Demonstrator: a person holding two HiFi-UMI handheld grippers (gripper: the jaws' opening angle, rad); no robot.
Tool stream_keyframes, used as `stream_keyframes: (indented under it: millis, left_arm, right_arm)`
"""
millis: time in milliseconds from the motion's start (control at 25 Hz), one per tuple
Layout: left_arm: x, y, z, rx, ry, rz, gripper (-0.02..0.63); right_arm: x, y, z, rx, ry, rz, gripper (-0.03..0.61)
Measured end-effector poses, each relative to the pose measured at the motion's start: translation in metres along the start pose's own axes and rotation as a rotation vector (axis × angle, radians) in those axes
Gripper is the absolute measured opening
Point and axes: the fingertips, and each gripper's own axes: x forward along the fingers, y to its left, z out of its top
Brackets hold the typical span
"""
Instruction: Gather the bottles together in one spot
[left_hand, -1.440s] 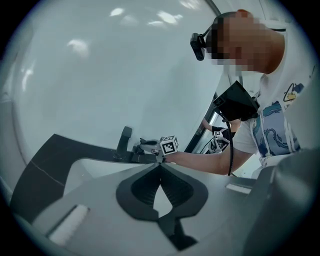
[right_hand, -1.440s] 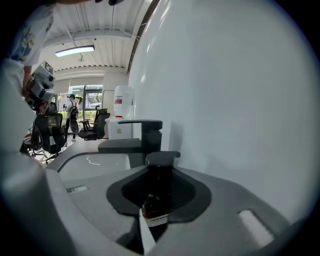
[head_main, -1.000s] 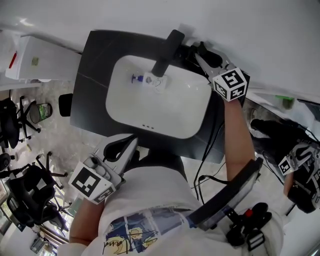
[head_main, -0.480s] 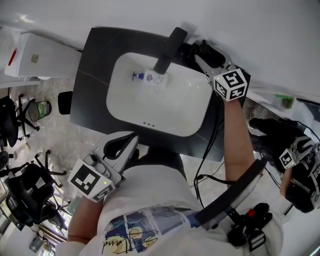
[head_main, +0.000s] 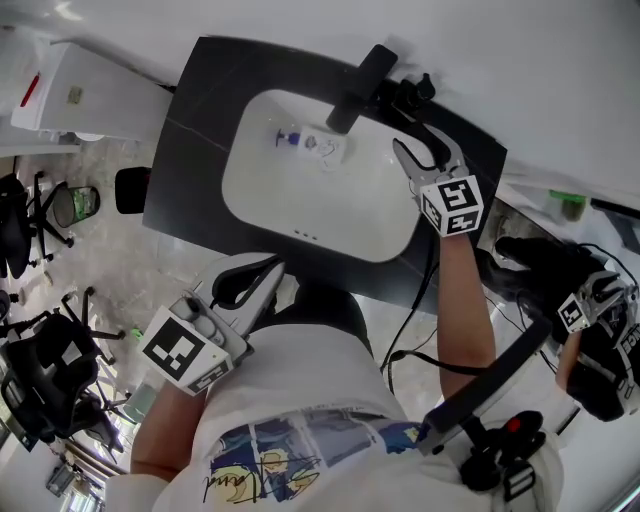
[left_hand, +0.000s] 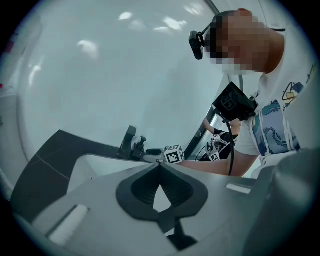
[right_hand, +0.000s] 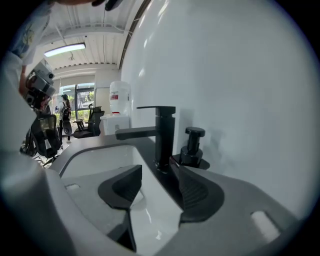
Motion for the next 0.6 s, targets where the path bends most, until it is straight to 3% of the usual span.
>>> stream_keyframes:
  millis: [120,400,600]
  left_arm:
    - [-0.006,0.001,-0.002,-0.008,-0.007,0.002,0.002]
    - [-0.020,0.008,-0.007,-0.033,-0.029,0.026,0.002]
    - [-0.032,0.015,-0.010,-0.056,-0.049,0.070,0.002]
  right_arm:
    - [0.003,0.029,-0.011,-0.009,0.047,0.042,0.221]
    - [0.049,0.132,-0.023,-0.153,0.139,0.280,0.190]
    - [0.087,0.170,-0.029,-0.229,0.182,0.357,0.190]
